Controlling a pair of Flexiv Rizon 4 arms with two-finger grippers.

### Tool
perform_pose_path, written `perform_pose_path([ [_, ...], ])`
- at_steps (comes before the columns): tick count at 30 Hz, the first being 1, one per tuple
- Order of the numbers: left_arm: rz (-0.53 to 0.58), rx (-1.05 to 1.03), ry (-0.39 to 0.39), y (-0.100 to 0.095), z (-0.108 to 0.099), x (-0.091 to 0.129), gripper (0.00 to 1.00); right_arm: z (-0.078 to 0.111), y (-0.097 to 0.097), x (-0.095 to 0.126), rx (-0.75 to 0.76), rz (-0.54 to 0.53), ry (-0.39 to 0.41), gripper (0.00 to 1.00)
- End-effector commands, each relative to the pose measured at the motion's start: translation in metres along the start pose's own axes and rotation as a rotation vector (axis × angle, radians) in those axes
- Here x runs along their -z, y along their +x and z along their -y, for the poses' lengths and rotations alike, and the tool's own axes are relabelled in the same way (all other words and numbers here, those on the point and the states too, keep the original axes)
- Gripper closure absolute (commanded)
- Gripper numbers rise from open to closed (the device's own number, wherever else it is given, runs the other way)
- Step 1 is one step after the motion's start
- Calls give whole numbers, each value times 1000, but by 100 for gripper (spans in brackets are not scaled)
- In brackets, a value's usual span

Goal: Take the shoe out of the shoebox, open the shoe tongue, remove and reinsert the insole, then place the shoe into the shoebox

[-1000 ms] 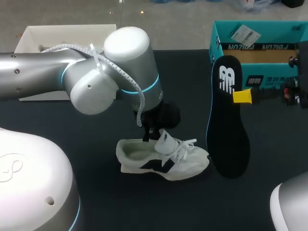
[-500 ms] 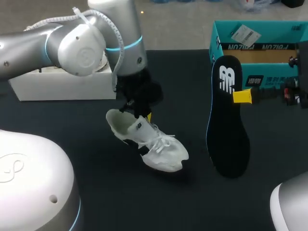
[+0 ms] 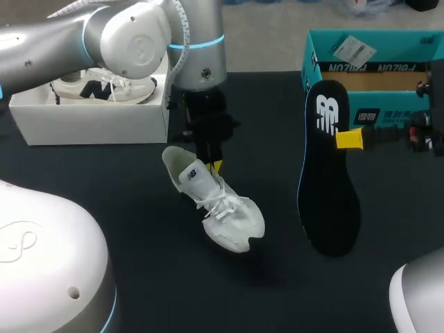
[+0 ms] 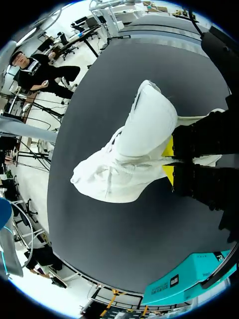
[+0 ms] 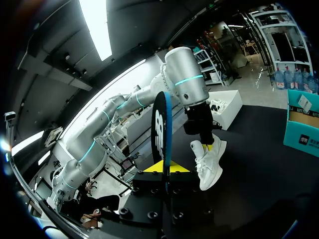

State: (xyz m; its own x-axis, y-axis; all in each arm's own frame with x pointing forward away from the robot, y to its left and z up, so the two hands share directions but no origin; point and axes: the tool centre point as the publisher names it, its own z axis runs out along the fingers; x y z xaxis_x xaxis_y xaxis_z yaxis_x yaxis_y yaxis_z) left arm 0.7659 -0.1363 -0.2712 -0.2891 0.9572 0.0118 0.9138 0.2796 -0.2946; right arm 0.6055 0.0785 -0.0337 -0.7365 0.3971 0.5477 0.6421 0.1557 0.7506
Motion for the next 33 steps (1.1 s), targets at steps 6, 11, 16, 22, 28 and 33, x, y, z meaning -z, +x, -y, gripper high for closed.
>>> perform_pose_path([
  [6,-158,-176,-25,-15,-6,-1,100,10,3,2,-2,7,-71,100],
  [11,-221,-220,-46,-33,-13,-7,100,10,3,2,-2,7,-71,100],
  [16,-268,-232,-63,-44,-16,-10,100,10,3,2,-2,7,-71,100],
  [22,-357,-274,-58,-48,-18,-19,100,10,3,2,-2,7,-71,100],
  [28,-362,-261,-55,-32,-12,-17,100,10,3,2,-2,7,-71,100],
  [33,-379,-235,-54,-22,-11,-18,100,10,3,2,-2,7,-71,100],
])
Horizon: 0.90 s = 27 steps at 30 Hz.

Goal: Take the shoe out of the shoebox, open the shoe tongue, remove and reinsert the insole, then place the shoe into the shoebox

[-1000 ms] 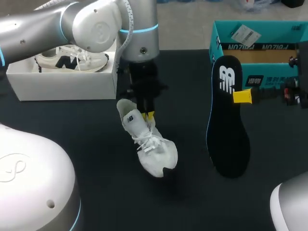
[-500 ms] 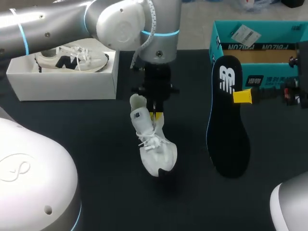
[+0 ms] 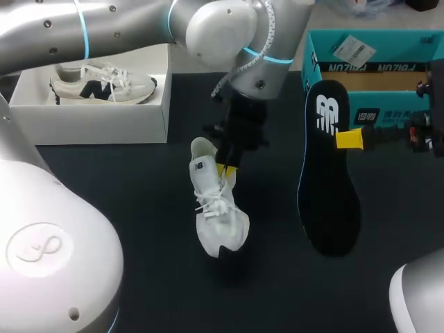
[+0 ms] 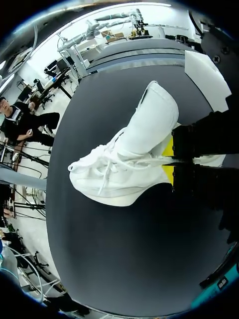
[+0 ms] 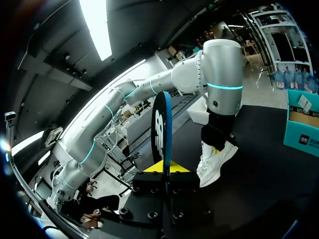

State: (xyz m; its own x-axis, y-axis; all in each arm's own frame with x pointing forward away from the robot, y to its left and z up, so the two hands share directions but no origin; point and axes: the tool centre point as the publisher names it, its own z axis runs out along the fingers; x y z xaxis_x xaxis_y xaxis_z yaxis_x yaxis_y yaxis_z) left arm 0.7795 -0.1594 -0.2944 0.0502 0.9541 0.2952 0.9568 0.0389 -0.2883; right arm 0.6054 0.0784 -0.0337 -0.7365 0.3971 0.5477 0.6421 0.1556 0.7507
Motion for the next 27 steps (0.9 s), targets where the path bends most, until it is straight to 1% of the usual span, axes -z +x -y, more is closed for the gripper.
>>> perform_pose_path([
  [1,-3,9,-1,5,2,-2,100,10,3,2,-2,7,-71,100],
  [5,-11,5,5,3,-3,-9,100,10,3,2,-2,7,-71,100],
  [13,-137,-37,-19,-5,-26,-17,100,10,3,2,-2,7,-71,100],
  [16,-157,-51,-21,-7,-33,-19,100,10,3,2,-2,7,-71,100],
  [27,-205,-81,-49,-28,-43,-21,100,10,3,2,-2,7,-71,100],
])
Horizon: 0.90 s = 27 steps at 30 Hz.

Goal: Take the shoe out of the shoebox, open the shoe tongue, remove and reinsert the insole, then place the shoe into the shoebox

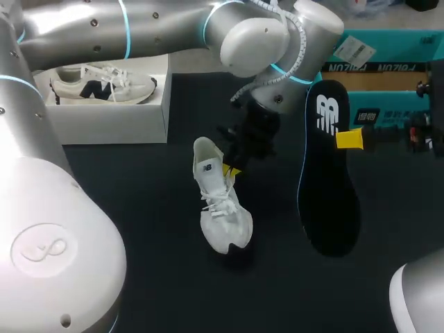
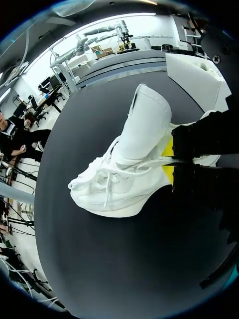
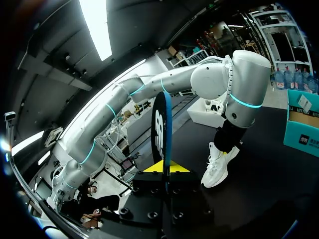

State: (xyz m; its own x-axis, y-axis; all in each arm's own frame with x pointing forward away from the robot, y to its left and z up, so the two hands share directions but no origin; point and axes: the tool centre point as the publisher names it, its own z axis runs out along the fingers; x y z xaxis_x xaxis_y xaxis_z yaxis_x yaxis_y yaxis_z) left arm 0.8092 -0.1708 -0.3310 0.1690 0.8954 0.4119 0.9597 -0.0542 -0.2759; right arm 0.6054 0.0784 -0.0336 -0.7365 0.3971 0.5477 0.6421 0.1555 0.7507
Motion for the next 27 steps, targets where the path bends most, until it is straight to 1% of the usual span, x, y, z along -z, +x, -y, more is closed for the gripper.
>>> perform_pose_path([
  [1,-54,-2,-5,-10,-6,2,100,10,3,1,-2,7,-70,100],
  [8,-56,-65,-31,-20,-8,2,100,10,3,1,-2,7,-70,100],
  [17,-88,-207,-70,-26,4,1,100,10,3,1,-2,7,-70,100],
  [19,-94,-242,-89,-27,5,0,100,10,3,1,-2,7,-70,100],
  [27,-113,-263,-70,-38,4,-6,100,10,3,1,-2,7,-70,100],
])
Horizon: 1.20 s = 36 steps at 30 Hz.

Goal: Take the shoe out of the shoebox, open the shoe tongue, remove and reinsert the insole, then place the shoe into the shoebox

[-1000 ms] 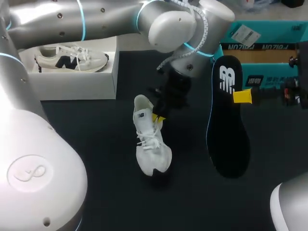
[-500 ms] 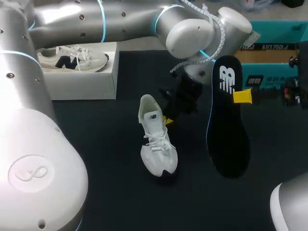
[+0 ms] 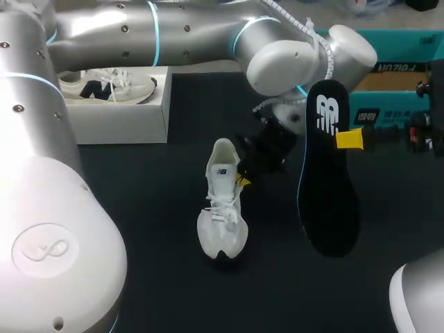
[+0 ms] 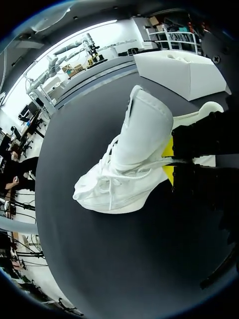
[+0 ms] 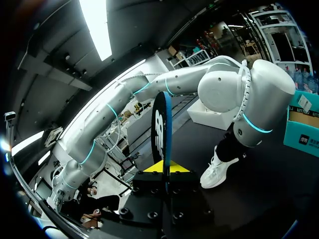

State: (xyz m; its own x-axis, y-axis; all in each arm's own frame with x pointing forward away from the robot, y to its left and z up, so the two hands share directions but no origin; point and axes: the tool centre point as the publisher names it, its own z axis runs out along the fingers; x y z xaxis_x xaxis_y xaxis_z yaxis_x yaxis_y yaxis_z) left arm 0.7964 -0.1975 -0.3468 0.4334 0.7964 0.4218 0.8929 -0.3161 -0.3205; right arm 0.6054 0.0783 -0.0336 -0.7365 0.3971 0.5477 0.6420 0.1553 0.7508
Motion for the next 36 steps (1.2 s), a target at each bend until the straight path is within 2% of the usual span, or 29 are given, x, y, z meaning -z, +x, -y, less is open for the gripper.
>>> perform_pose_path([
  [1,-9,-5,12,-6,-4,-1,100,10,3,1,-2,7,-70,100],
  [4,-6,-5,18,-9,-4,-2,100,10,3,1,-2,7,-70,100],
  [5,-4,-5,20,-9,-4,-2,93,10,3,1,-2,7,-70,100],
  [6,-1,-5,21,-10,-4,-1,62,10,3,1,-2,7,-70,100],
  [7,2,-4,21,-10,-3,-1,5,10,3,1,-2,7,-70,100],
  [8,19,6,22,-10,-3,0,0,10,3,1,-2,7,-70,100],
  [16,258,70,-3,10,5,15,0,10,3,1,-2,7,-70,100],
  [22,479,116,-70,32,2,33,0,10,3,1,-2,7,-70,100],
  [32,809,272,-272,60,4,74,0,10,3,1,-2,7,-70,100],
  [36,1054,253,-413,77,14,87,0,10,3,1,-2,7,-70,100],
])
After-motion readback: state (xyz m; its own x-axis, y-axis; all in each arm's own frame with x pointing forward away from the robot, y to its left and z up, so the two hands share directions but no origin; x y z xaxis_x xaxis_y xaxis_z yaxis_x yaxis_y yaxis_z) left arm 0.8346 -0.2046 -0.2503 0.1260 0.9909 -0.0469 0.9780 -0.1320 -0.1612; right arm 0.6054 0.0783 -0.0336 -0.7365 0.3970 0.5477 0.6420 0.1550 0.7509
